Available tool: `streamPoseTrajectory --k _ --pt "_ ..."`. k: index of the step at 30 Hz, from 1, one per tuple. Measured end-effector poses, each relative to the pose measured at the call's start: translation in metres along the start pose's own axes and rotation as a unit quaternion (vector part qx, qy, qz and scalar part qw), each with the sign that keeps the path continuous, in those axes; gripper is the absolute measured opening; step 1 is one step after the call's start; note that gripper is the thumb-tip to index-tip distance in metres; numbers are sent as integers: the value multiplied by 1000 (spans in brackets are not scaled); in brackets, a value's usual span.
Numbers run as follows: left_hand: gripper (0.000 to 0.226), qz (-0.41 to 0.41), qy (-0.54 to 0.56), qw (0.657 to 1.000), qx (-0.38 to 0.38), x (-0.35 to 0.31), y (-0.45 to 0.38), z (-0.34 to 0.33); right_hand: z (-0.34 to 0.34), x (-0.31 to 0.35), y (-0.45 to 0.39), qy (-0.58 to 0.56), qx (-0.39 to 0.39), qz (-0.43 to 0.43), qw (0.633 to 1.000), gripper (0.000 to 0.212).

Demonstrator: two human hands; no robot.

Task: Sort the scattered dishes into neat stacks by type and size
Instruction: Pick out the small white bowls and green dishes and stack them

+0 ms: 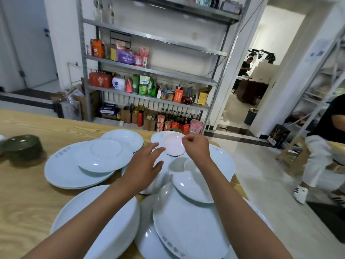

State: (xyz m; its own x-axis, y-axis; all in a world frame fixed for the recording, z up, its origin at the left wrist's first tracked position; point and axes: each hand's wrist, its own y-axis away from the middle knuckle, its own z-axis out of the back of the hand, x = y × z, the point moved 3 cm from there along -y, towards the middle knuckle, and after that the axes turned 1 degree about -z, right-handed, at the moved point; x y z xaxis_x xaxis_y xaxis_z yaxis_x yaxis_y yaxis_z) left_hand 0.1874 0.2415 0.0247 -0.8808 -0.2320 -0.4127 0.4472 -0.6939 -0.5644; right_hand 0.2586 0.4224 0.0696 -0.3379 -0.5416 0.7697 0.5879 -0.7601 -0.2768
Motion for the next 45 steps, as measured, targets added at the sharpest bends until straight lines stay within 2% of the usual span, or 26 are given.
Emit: streamPoseTrajectory --k 6,16,21,24,27,31,33,36,40,45 --pt "64 135 7 991 -24 39 28 44 -61 68 29 -22 98 61 993 22" --pt "31 213 11 965 -151 119 87 135 -168 147 72 -98 212 90 968 23" --pt "31 265 1 941 -211 165 124 179 -233 181 104 -122 247 107 955 36" --pt "34 299 -49 922 -240 188 145 205 -265 202 127 -106 268 138 948 35" --pt "36 337 -99 902 -253 215 164 231 -299 211 153 -75 350 165 919 34" --pt "43 376 -143 886 -230 254 172 251 -337 205 185 35 435 258 862 29" --pt "47 391 -155 881 -217 272 171 256 -354 202 194 102 437 301 841 18" --pt "47 401 -178 876 -199 295 167 258 -369 199 204 176 432 343 816 18" --pt "48 396 -206 878 -174 320 158 257 -373 199 209 198 391 380 815 26" --pt "47 403 -204 877 -163 335 139 261 -380 196 207 204 393 369 817 25"
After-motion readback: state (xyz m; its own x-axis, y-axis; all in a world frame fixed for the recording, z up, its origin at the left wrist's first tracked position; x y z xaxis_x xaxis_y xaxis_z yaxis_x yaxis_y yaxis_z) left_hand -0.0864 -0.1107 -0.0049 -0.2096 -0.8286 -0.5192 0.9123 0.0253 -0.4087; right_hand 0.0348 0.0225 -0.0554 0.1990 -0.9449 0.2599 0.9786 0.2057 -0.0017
